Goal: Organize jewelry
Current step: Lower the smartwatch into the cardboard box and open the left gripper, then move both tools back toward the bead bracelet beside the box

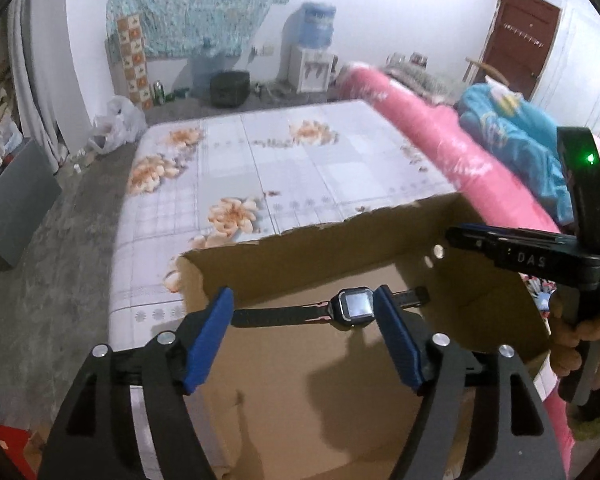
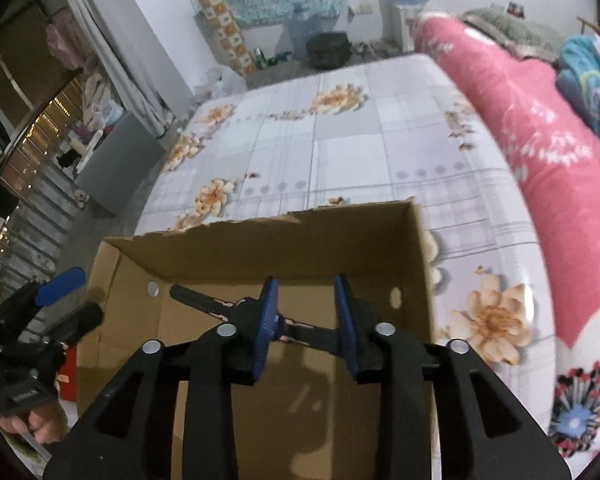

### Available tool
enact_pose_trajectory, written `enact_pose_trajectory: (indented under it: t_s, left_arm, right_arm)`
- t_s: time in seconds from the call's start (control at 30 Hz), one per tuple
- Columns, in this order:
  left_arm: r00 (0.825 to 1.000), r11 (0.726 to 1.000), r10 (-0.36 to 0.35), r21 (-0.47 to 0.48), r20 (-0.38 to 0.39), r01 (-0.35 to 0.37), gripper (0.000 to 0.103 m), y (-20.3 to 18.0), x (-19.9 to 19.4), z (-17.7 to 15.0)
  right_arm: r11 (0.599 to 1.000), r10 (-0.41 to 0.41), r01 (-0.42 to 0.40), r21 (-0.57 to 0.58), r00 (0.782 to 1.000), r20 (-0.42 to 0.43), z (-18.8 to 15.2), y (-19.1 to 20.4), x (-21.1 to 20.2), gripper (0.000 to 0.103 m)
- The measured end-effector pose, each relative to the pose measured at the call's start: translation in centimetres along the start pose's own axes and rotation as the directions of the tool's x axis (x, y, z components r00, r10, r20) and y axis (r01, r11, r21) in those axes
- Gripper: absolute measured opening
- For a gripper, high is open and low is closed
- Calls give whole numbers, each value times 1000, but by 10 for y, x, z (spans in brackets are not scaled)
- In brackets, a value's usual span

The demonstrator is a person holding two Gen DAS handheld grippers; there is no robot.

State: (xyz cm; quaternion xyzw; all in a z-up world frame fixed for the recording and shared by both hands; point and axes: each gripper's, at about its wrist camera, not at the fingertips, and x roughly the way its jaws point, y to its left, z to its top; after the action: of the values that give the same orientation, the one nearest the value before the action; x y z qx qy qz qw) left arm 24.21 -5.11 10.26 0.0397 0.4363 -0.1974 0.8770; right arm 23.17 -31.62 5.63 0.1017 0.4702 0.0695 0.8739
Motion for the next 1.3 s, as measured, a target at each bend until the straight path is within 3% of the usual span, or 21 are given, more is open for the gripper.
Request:
enact_pose_trajectory:
  t_s: [0.1,0.27,0.43,0.63,0.8,0.87,0.97,1.07,1.13,1.2,1.3]
  left_arm:
    - [999,1000,-20,4,49,20,78,5,-32,-14]
    - [991,998,-66,-4,116,67,88,20,-86,-59]
    - [992,996,-74,-33,102,78,95,31,-106,-121]
    - [999,998,-31,-59,-28,29,95,29,-72,-187]
    - [992,999,24,-22,-123,-27,95,24,-37,-225]
    - [988,999,39,-2,-148,-40,95,22,-27,-232]
    - [984,998,59,31,-167,-54,95,18,-16,-240]
    - [983,997,70,39,-168,-64,95,19,-10,-244]
    - [984,995,84,57,-160,-76,95,17,-8,-247]
    - [983,992,102,86,-153,-90,97,14,-5,-248]
    - [984,993,101,75,-144,-91,97,15,-5,-247]
  right_arm:
    - [1000,5,-5,-5,998,69,-14,1,-34,47]
    - [999,5,5,-49,978,207,-65,8,-102,78]
    - [998,-40,54,-43,964,263,-129,10,-138,92]
    - [986,-165,165,18,964,208,-198,18,-131,95]
    - [966,-258,254,46,955,144,-236,30,-109,95]
    - [948,-317,314,45,940,126,-243,34,-102,95]
    - [906,-423,422,33,897,128,-258,45,-94,95]
    - [884,-465,468,20,873,144,-268,51,-94,95]
    - [882,-468,470,26,870,155,-273,54,-94,95]
    - [905,-425,414,94,888,178,-279,54,-100,95]
    - [950,-258,196,243,931,259,-296,51,-111,95]
